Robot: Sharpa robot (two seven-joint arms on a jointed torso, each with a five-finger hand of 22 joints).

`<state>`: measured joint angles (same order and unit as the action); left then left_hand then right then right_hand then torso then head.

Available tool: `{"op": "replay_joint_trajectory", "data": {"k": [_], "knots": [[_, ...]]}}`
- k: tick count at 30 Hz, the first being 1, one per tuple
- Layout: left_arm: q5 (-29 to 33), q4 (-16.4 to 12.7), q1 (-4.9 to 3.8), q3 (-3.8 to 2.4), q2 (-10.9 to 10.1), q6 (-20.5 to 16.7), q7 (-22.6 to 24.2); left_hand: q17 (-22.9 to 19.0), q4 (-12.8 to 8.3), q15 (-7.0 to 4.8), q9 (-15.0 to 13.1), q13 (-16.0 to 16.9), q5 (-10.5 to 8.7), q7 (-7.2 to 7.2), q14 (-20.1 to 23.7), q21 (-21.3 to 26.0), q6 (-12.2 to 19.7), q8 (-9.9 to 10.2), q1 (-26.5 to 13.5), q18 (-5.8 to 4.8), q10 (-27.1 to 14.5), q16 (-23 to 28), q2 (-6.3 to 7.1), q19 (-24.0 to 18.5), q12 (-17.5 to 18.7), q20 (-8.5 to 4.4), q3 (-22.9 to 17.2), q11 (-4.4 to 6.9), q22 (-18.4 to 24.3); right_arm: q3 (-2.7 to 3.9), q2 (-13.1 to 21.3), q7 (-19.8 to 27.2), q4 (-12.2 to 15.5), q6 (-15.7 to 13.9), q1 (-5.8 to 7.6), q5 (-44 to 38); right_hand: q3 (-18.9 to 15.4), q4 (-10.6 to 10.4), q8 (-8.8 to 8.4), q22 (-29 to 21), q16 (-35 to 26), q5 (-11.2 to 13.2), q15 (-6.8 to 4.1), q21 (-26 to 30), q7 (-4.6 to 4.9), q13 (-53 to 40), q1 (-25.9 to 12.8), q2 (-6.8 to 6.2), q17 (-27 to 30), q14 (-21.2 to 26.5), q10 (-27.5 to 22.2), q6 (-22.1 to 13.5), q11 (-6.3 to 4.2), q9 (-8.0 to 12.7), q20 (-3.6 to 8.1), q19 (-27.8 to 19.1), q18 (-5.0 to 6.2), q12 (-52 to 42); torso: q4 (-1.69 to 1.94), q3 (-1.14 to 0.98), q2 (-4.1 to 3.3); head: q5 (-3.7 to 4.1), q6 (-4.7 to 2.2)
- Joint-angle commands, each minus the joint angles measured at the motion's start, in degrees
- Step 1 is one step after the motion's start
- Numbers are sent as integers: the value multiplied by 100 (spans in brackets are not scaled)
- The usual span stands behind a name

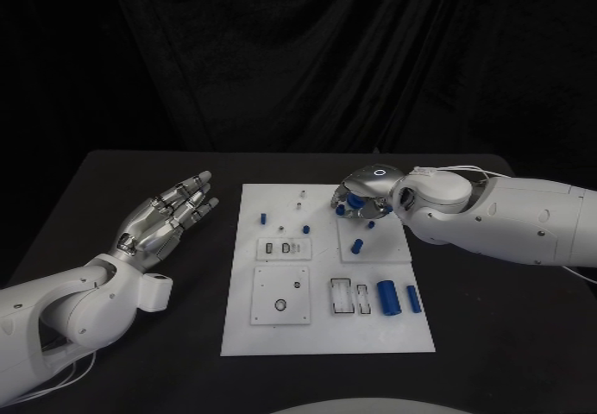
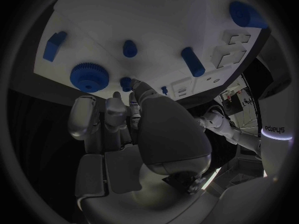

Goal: Assemble the parts on the task board

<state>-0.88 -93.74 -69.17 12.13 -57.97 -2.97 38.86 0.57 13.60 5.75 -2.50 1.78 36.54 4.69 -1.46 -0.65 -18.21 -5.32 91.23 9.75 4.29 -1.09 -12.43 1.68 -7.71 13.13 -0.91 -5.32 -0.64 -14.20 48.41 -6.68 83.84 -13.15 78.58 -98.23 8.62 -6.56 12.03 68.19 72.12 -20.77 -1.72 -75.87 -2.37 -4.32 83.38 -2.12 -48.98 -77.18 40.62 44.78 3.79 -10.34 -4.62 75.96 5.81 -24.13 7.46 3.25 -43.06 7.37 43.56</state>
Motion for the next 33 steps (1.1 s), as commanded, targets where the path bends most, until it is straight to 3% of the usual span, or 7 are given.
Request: {"op": "replay_joint_trajectory", "data": {"k": [1, 4, 23, 33], "knots": [[-16, 3, -14, -3, 13, 84, 736, -2, 3, -1, 2, -4, -1, -4, 28, -30, 31, 31, 3, 65, -38, 2, 51, -2, 28, 25, -44, 13, -3, 4, -24, 68, -36, -168, -30, -50, 45, -3, 4, 21, -24, -5, 10, 7, 8, -6, -19, -32, -20, 26, 31, 54, 20, -10, -8, -14, -44, 40, 19, -4, 12, 10, 19], [-16, 21, -14, -3, 20, 91, 725, -3, 4, -4, 3, -4, -4, -3, 31, -29, 40, 34, 1, 65, -46, 4, 53, -3, 29, 26, -50, 9, -3, 4, -47, 93, -72, -181, -52, -50, 91, -11, 0, 55, -16, -13, 13, -9, 28, -10, -16, -33, -39, 13, 55, 134, 24, -26, -11, 4, -51, 46, 5, -1, 15, -3, 25], [-16, 88, -12, -3, 62, 143, 672, -4, 4, -3, 4, -5, -6, -1, 35, -28, 48, 38, 0, 64, -59, 7, 56, -3, 27, 29, -62, 7, -3, 4, -197, 158, -412, -170, -140, -50, 345, -16, -61, 189, 19, 17, 19, -68, 169, -11, 49, -69, -122, -37, 312, 370, 37, -123, -18, 68, -73, 73, 21, 6, 33, -12, 36], [-16, 131, -11, -2, 86, 181, 644, -3, 4, 0, 4, -5, -7, 0, 33, -29, 52, 40, -1, 64, -63, 5, 56, -1, 27, 31, -66, 6, -4, 4, -218, 226, -466, -209, -149, -50, 568, -52, -11, 317, 74, 65, 1, -122, 227, 4, 53, -130, -247, -97, 774, 581, 4, -379, -7, 126, -92, 136, 26, 3, 40, -7, 60]]}}
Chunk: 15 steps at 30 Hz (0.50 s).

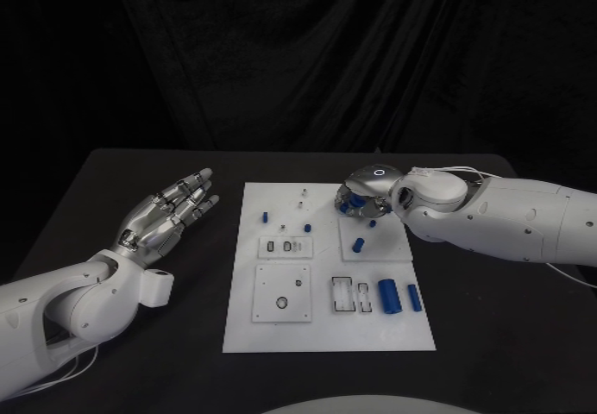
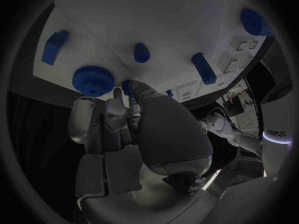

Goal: Assemble the parts on the task board

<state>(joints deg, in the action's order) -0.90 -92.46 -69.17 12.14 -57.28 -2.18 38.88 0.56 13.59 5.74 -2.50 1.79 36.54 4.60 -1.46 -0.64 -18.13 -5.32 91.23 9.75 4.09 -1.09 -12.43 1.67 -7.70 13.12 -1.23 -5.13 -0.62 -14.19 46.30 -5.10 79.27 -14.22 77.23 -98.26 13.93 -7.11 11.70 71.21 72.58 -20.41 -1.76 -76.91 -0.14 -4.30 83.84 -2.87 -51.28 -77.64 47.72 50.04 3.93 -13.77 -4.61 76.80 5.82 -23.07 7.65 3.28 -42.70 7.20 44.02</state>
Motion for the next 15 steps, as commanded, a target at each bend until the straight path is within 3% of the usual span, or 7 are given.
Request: {"op": "replay_joint_trajectory", "data": {"k": [1, 5, 9, 15], "knots": [[-14, 8, -11, -4, 23, 108, 640, -1, 4, 11, 5, -6, -8, 10, 33, -31, 52, 43, -1, 64, -48, 4, 56, 2, 24, 38, -43, -16, -6, 4, -9, 81, -11, -109, -15, -46, 61, 1, 38, 43, 40, 40, -5, -35, 10, 3, 9, -57, -41, -62, 133, 76, -25, -78, -1, 58, -99, 37, 9, -3, 7, 14, 16], [-14, 25, -11, -4, 40, 129, 630, -1, 3, 19, 4, -6, -9, 12, 32, -32, 52, 43, 0, 64, -53, 4, 55, 4, 22, 43, -51, -18, -7, 4, -18, 126, -22, -148, -16, -45, 163, 15, 99, 111, 50, 85, -53, -68, 26, 5, 53, -40, -69, -83, 411, 137, -99, -253, 37, 93, -110, 68, 8, -5, 8, 12, 23], [-14, 33, -10, -4, 47, 140, 621, 0, 2, 30, 4, -5, -10, 13, 29, -34, 51, 44, 0, 64, -57, 1, 54, 9, 16, 52, -62, -20, -8, 4, -14, 188, -39, -281, -16, -45, 283, 63, 203, 102, -93, 262, -119, -26, 129, 12, 151, 10, 152, -12, 771, 254, -190, -505, 102, 62, -103, 157, -5, -6, 8, -2, 26], [-14, 40, -10, -4, 52, 150, 608, 1, 1, 39, 2, -4, -10, 16, 27, -36, 43, 42, 0, 64, -61, -1, 54, 12, 11, 61, -71, -20, -9, 4, 19, 309, 10, -617, -5, 64, 349, 95, 257, 326, -64, 281, -185, -161, 255, 14, 213, 9, 37, -127, 1193, 314, -260, -765, 161, 216, -158, 301, -1, -3, 13, -23, 17]]}}
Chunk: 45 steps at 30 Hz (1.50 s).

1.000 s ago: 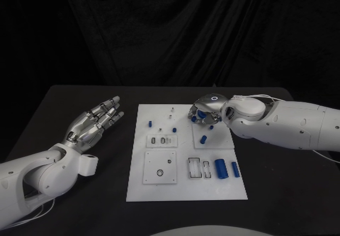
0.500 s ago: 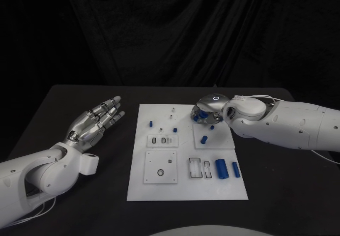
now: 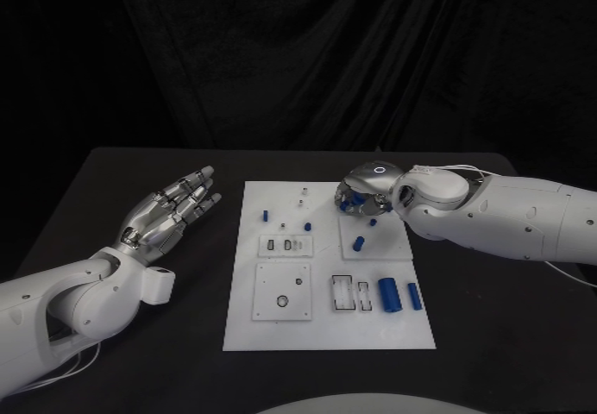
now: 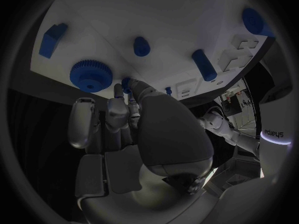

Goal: Assemble the parts on the task board

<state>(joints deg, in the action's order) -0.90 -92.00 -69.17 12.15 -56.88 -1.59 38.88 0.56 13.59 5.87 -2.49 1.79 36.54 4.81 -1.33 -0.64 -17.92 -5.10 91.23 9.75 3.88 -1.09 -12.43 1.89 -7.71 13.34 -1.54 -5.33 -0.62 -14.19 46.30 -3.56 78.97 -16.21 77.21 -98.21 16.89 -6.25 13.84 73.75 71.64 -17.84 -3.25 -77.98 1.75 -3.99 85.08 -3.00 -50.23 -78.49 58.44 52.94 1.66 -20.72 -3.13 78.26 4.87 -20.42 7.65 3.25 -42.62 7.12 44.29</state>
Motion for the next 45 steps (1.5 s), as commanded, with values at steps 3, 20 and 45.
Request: {"op": "replay_joint_trajectory", "data": {"k": [3, 20, 45], "knots": [[-14, -4, -10, -4, 10, 94, 603, 2, 1, 26, 2, -4, -10, -5, 14, -36, 23, 19, 0, 64, -40, -1, 54, -9, 11, 39, -39, 0, -10, 5, 11, 189, 83, -505, 41, 104, 59, 12, 63, 127, 50, 29, -44, -87, 124, -15, 93, 9, -122, -80, 213, 65, -45, -148, 31, 107, -74, 95, 7, 1, 7, -21, -12], [-14, 15, -10, -4, 78, 85, 581, 1, 1, 30, 1, -3, -9, -3, 14, -35, 17, 17, -1, 64, -42, 0, 54, -10, 5, 46, -46, -2, -9, 19, -846, 134, -464, -143, 346, 163, 40, -52, -9, 180, 43, 141, -51, -97, 218, 3, 16, -48, -170, -117, 243, 18, -43, -284, 46, 130, -83, 376, 16, -1, -3, -112, 66], [-14, -17, -11, -5, 100, 80, 547, 2, 1, 30, -1, -2, -5, -1, 14, -36, 11, 16, -1, 64, -42, -1, 52, -9, -4, 50, -54, -2, -10, 35, -1392, 56, -1190, 139, 307, 165, 71, -90, -133, 238, 71, 146, -14, -113, 216, 3, -19, -96, -261, -128, 149, -83, 6, -332, 17, 147, -96, 641, 130, -1, -93, -23, 26]]}}
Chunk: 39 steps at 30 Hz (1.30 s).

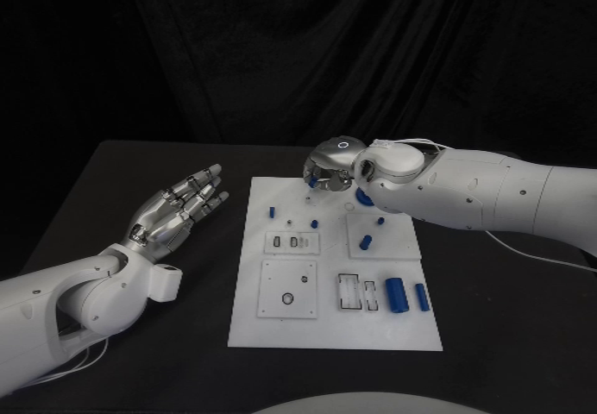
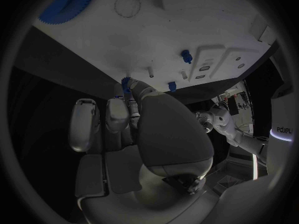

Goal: Assemble the parts on the task board

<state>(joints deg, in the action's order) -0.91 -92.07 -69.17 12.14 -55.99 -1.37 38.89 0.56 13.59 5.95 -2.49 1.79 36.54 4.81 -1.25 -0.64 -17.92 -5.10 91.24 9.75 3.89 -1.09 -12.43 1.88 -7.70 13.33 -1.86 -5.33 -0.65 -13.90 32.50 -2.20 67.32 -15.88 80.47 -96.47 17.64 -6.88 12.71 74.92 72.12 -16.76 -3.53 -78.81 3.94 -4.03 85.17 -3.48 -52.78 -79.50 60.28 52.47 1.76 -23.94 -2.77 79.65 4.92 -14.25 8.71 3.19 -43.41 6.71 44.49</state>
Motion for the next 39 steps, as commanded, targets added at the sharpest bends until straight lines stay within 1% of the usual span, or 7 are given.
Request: {"op": "replay_joint_trajectory", "data": {"k": [1, 4, 10, 17, 25, 31, 39], "knots": [[-12, -10, -11, -4, 12, 57, 546, 2, 0, 22, -1, -2, -5, -2, 6, -36, 11, 16, -1, 64, -42, -1, 52, -8, -4, 50, -22, -2, -6, 6, -18, -80, -33, 109, -23, -9, -2, -32, -31, 123, 21, 44, 16, -30, -4, 5, -32, -50, -5, -26, -39, -45, -3, -11, -21, 9, -101, 41, 27, 4, -14, 23, 7], [-12, -8, -11, -4, 14, 54, 546, 2, 0, 22, -1, -2, -5, -2, 6, -36, 11, 16, -1, 64, -42, -1, 52, -8, -4, 50, -22, -2, -6, 6, -32, -82, -53, 124, -37, -9, -1, -33, -35, 125, 22, 46, 17, -31, -5, 4, -33, -51, -7, -26, -39, -49, -3, -11, -22, 9, -101, 46, 19, 4, -14, 23, 10], [-12, -3, -11, -4, 22, 57, 542, 3, 0, 24, -1, -2, -3, 0, 5, -35, 12, 16, -1, 64, -45, -2, 54, -9, -8, 54, -30, -4, -6, 7, -44, -91, -82, 157, -60, -9, 6, -40, -60, 130, 23, 54, 20, -30, -9, 1, -38, -56, -12, -24, -48, -73, -1, -14, -26, 9, -101, 82, 34, -4, -2, 38, 24], [-12, 6, -11, -4, 32, 63, 536, 3, 0, 24, -1, -2, -3, 0, 5, -35, 12, 16, -1, 64, -45, -2, 54, -9, -8, 54, -30, -4, -6, 7, -67, -107, -130, 178, -78, -9, 11, -46, -79, 124, 16, 60, 22, -22, -13, -2, -43, -60, -1, -18, -55, -89, 2, -15, -29, 1, -98, 109, 27, 2, 0, 30, 36], [-12, 17, -11, -4, 24, 67, 531, 3, 0, 24, -1, -2, -3, 0, 5, -35, 12, 16, -1, 64, -45, -2, 54, -9, -8, 54, -30, -4, -6, 10, -26, -109, -115, 92, -96, -9, 13, -46, -84, 124, 15, 60, 23, -21, -17, -4, -43, -61, 1, -16, -53, -93, 5, -16, -29, 1, -98, 115, 20, 11, 1, 19, 30], [-12, 25, -11, -4, 31, 75, 532, 3, 0, 24, -1, -2, -3, 0, 5, -35, 12, 16, -1, 64, -45, -2, 54, -9, -8, 54, -30, -4, -6, 11, 1, -104, -93, 46, -105, -9, 13, -47, -87, 122, 16, 60, 24, -19, -16, -5, -44, -63, -2, -16, -52, -94, 5, -16, -30, -2, -97, 119, 31, 11, 4, 26, 27], [-12, 35, -11, -4, 32, 77, 530, 3, -1, 28, -1, -2, -2, 3, 4, -36, 11, 16, -2, 64, -50, -3, 56, -7, -10, 60, -39, -6, -6, 11, 34, -91, -60, -5, -115, -9, 15, -48, -88, 128, 16, 60, 24, -23, -14, -6, -44, -63, -2, -15, -51, -93, 4, -17, -31, 2, -99, 122, 5, 12, 9, 0, 34]]}}
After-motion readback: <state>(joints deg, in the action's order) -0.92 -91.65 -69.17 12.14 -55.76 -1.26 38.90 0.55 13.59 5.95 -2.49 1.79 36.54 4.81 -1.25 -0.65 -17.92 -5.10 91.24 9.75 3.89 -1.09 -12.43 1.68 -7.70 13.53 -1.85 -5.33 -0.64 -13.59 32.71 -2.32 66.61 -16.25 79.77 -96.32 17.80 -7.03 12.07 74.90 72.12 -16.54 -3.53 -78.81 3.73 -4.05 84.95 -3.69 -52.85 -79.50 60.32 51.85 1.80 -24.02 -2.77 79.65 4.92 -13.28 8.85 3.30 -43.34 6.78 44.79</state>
